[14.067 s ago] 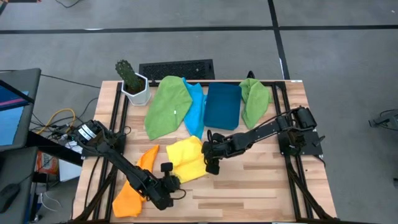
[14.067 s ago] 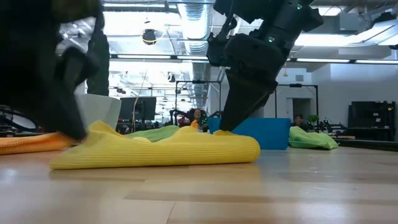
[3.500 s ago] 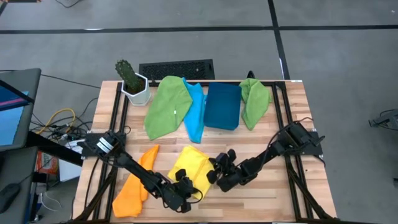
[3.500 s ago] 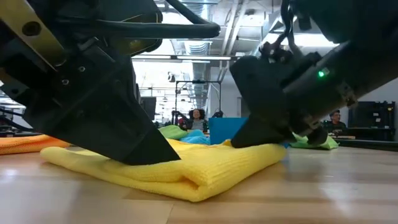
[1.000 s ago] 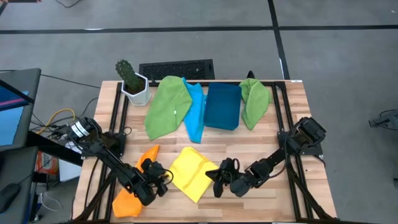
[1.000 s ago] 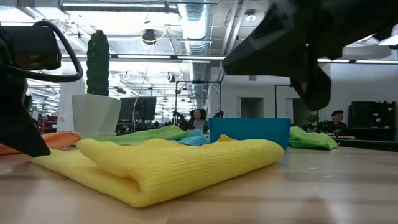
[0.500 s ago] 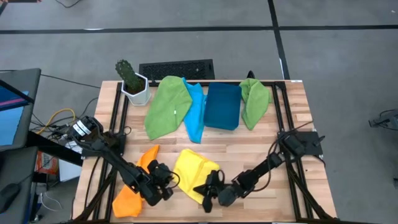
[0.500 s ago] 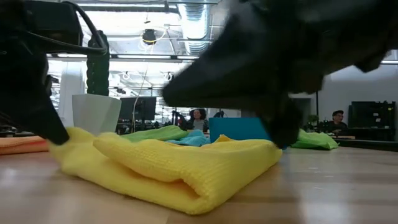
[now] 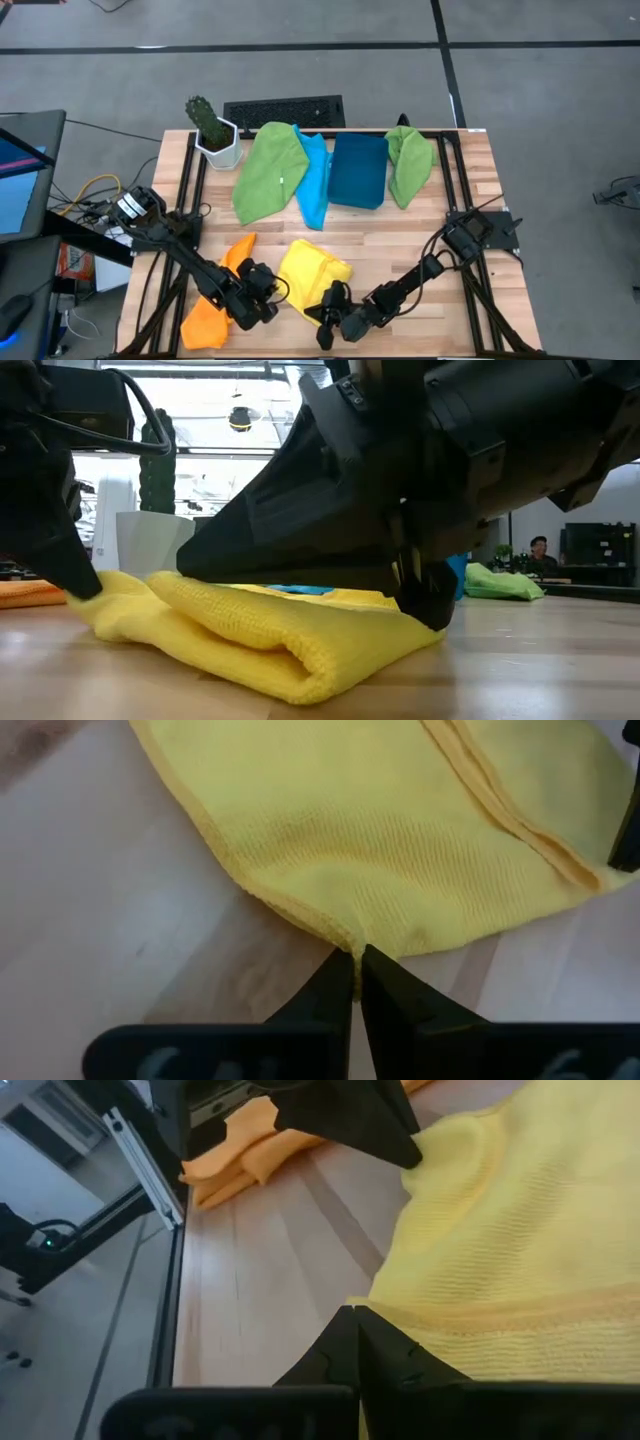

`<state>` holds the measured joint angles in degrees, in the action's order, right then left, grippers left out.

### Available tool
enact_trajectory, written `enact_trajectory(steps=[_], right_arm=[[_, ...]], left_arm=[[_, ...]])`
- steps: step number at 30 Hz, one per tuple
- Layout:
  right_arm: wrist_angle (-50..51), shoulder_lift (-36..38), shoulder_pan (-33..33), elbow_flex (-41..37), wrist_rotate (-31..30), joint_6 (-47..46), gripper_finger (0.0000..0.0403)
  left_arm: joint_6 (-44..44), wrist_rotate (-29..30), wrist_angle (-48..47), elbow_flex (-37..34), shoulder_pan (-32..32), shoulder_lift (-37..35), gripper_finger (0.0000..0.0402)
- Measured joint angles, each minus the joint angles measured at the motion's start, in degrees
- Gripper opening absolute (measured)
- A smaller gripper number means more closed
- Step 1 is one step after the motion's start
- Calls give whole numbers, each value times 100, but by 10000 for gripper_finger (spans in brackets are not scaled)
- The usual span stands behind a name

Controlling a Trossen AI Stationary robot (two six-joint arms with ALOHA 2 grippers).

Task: Fold microfiber towels
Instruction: Fold the yellow towel

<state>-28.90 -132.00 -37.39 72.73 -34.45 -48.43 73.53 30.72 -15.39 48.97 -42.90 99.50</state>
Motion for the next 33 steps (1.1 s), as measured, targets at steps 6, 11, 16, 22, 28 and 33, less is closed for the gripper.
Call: enact_trajectory(steps=[6,11,16,22,28,33], right_arm=[[252,-13,3,7,120,204,17],[528,-15,41,73,182,274,19],[671,-9,131,66,428,564,25],[902,-5,190,68,580,798,17],[971,73,192,161,574,886,26],[1363,525,199,186,237,1344,22]], left_arm=[[104,-620,-26,0,3,-172,8],[121,-494,-27,2,57,-537,8],[121,-287,2,2,207,-803,8],[-48,-426,178,4,317,-824,8],[-260,-501,689,4,326,-824,8],[-284,-477,759,4,326,-824,8]])
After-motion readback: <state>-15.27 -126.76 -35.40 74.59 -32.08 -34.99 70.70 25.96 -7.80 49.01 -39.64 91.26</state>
